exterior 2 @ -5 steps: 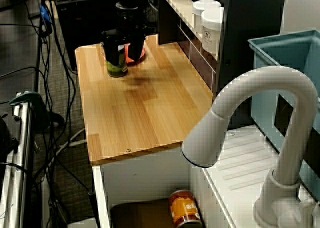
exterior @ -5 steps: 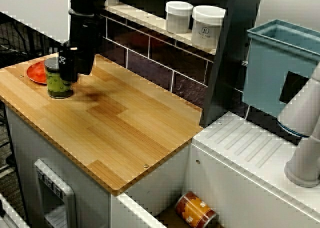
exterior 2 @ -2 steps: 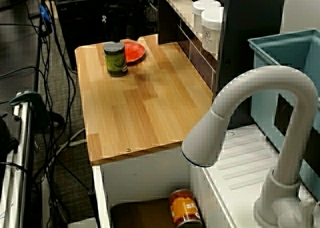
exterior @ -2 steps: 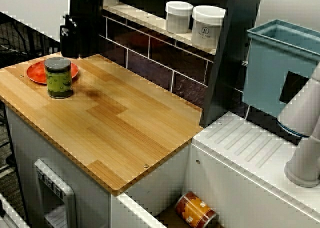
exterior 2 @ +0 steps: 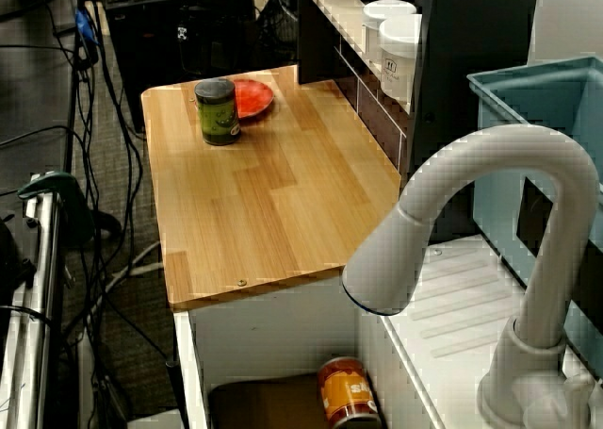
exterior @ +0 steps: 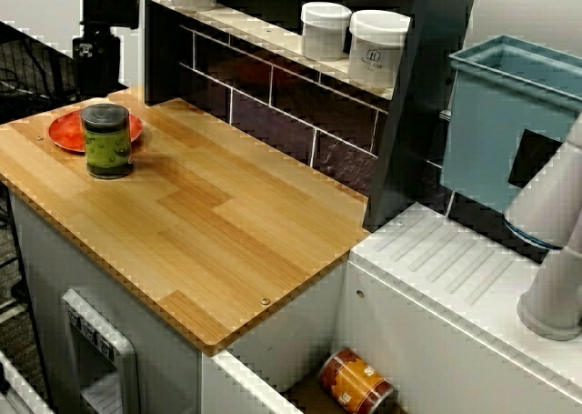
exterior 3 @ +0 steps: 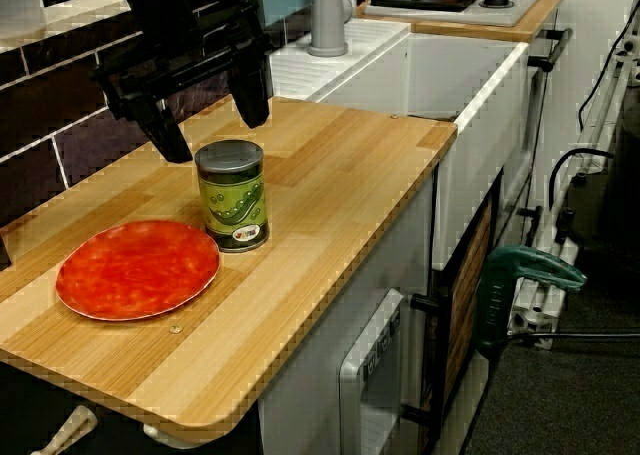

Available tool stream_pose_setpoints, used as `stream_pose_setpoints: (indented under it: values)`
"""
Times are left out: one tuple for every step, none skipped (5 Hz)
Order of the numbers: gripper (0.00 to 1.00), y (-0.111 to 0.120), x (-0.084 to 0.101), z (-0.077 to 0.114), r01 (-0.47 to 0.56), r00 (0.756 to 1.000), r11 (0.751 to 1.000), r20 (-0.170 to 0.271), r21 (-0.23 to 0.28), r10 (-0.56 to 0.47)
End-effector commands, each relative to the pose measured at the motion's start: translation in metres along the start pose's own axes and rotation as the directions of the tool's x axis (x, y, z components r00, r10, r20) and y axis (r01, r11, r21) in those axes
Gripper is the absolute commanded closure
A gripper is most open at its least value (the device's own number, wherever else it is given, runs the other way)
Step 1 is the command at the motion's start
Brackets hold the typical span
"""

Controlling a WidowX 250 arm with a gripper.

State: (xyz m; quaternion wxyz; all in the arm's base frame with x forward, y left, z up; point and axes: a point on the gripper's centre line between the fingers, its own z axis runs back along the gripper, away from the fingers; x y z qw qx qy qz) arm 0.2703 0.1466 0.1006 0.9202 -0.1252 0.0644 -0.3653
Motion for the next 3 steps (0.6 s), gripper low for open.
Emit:
stream_pose_setpoints:
  values:
    - [0.00,-0.004,-0.035,0.011,-0.134,0.990,0.991,0.037,0.015,0.133]
    - [0.00,0.004,-0.044,0.019,-0.214,0.975,0.977,0.062,-0.013,0.215]
    - [0.00,0.014,-0.053,0.020,-0.289,0.954,0.957,0.075,-0.023,0.290]
